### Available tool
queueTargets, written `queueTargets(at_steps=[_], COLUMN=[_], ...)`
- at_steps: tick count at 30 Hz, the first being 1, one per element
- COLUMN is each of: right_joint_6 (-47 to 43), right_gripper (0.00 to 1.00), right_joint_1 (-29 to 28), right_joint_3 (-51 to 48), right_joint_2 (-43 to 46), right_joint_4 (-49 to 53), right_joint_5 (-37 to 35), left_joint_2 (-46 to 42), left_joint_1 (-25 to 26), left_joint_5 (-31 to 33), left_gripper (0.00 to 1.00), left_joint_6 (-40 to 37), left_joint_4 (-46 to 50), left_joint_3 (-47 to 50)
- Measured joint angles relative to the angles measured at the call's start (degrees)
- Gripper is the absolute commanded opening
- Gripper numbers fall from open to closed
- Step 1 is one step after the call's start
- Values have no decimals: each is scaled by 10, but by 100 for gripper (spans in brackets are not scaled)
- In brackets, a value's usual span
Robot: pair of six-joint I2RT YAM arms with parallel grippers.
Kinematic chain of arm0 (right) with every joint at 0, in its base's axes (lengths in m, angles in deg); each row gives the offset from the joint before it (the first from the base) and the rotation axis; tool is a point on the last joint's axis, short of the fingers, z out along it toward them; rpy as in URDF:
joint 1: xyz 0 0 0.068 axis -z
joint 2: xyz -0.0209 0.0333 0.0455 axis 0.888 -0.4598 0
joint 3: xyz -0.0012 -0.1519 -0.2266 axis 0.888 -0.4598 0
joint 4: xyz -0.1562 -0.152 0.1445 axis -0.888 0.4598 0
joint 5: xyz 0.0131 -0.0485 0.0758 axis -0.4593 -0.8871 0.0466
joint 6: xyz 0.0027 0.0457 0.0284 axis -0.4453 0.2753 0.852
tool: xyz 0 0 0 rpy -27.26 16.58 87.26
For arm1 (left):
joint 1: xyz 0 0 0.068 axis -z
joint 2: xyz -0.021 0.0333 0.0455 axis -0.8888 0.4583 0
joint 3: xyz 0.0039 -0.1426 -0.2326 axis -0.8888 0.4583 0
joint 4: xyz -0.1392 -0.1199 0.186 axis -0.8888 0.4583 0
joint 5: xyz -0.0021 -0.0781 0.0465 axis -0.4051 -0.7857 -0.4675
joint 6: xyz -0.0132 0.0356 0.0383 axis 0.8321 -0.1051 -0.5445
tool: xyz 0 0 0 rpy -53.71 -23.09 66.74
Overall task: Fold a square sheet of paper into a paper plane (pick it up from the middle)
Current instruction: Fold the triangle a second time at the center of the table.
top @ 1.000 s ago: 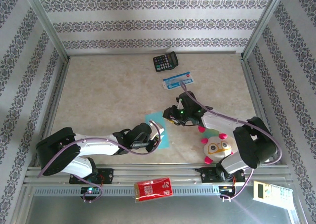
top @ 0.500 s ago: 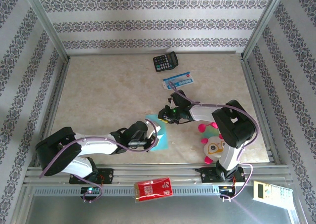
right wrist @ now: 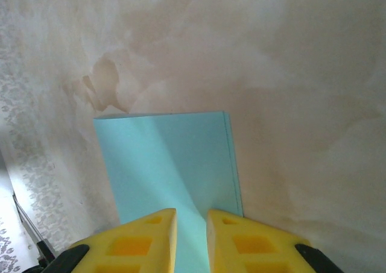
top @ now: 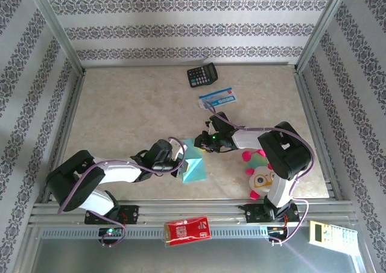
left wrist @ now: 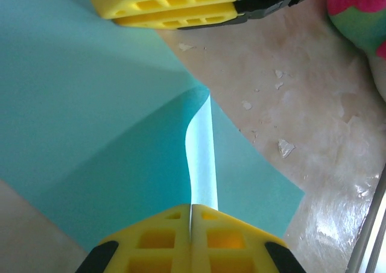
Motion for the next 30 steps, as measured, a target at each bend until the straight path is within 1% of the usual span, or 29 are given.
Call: queueTargets(at_steps=[6,11,30], right_joint_6=[0,-1,-3], right_gripper=[22,22,22], right_joint_1=[0,0,0], right_joint_3=[-2,-2,-3], right_joint_2=[0,0,0], right_joint_4=[-4,-4,-6], right_joint_5=[0,0,0], left_joint_2=[14,28,34], left_joint_1=[-19,-21,-27], left_joint_5=[-27,-40,-43], left_gripper=[4,6,6], left_joint_6=[17,26,40], left_joint_4=[-19,-32,-48], left_joint_3=[4,5,19])
